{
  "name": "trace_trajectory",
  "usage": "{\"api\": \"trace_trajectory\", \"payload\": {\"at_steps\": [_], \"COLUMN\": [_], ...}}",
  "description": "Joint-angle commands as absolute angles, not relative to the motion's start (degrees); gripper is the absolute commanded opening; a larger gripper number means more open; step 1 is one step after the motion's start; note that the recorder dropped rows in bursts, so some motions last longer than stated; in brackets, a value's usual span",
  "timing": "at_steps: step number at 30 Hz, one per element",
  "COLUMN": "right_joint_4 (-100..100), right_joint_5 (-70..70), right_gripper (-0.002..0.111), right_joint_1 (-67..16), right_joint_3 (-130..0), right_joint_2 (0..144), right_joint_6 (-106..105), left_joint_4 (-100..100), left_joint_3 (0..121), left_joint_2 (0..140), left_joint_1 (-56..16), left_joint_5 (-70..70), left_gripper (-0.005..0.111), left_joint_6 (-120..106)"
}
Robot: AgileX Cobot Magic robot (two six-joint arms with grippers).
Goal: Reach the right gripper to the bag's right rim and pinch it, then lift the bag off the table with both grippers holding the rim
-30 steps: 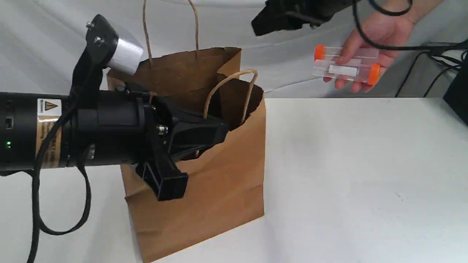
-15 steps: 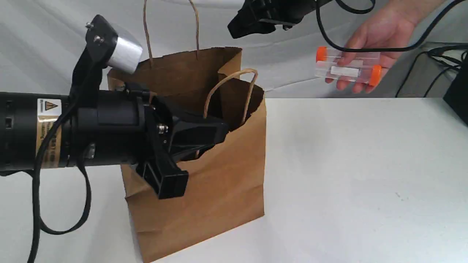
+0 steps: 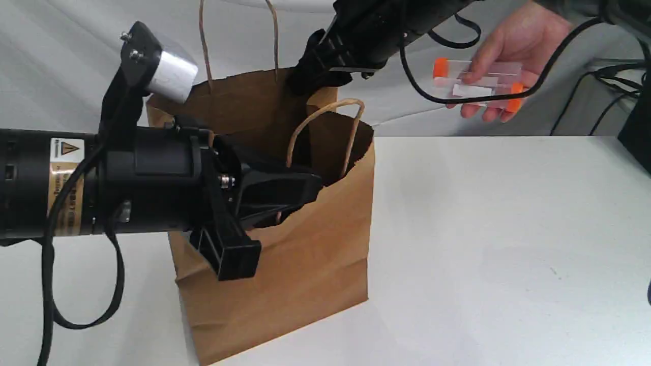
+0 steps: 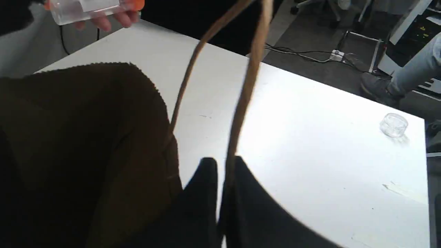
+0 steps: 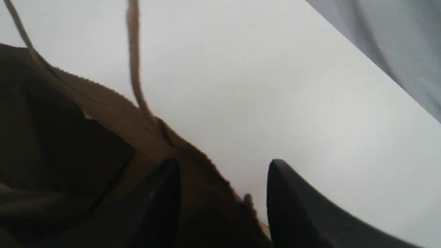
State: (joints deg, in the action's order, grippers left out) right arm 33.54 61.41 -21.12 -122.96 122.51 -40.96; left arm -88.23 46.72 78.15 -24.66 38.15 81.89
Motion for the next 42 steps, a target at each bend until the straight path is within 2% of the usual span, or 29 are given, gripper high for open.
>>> {"api": "trace_trajectory", "payload": {"at_steps": [1,4,5,15,22,28,42], "right_joint_4": [32.4,31.0,30.5,33.3,44.2,44.6,46.9], "right_joint_5": [60.3,59.7,59.7,61.8,69.5,70.0,70.0], "right_gripper": [0.031,0.005,0.0,0.0,0.0,0.0,0.0], "right_joint_1": [-21.3,-21.3,-21.3,-19.5,-13.7,-10.7,-9.2], "right_joint_3": [-123.4,-123.4,-123.4,-123.4,-123.4,-123.4,-116.4], "right_joint_2": [122.6,122.7,122.7,123.0,123.0,123.0,123.4], "right_joint_6": [-41.5,-41.5,-41.4,-30.8,-29.0,-25.2,-26.5], "left_joint_4": [-88.4,-88.4,-88.4,-86.2,-85.0,-85.0,-87.5], "left_joint_3": [47.0,47.0,47.0,47.0,51.1,54.9,61.3], "left_joint_2": [77.9,77.9,77.9,76.7,75.4,75.4,75.4], "left_joint_1": [-24.9,-24.9,-24.9,-23.7,-16.4,-12.8,-12.5], "left_joint_5": [39.0,39.0,39.0,42.9,54.6,57.7,59.4], "left_gripper": [0.0,0.0,0.0,0.0,0.0,0.0,0.0], "left_joint_6": [82.7,82.9,82.9,84.0,89.8,92.2,96.1]}}
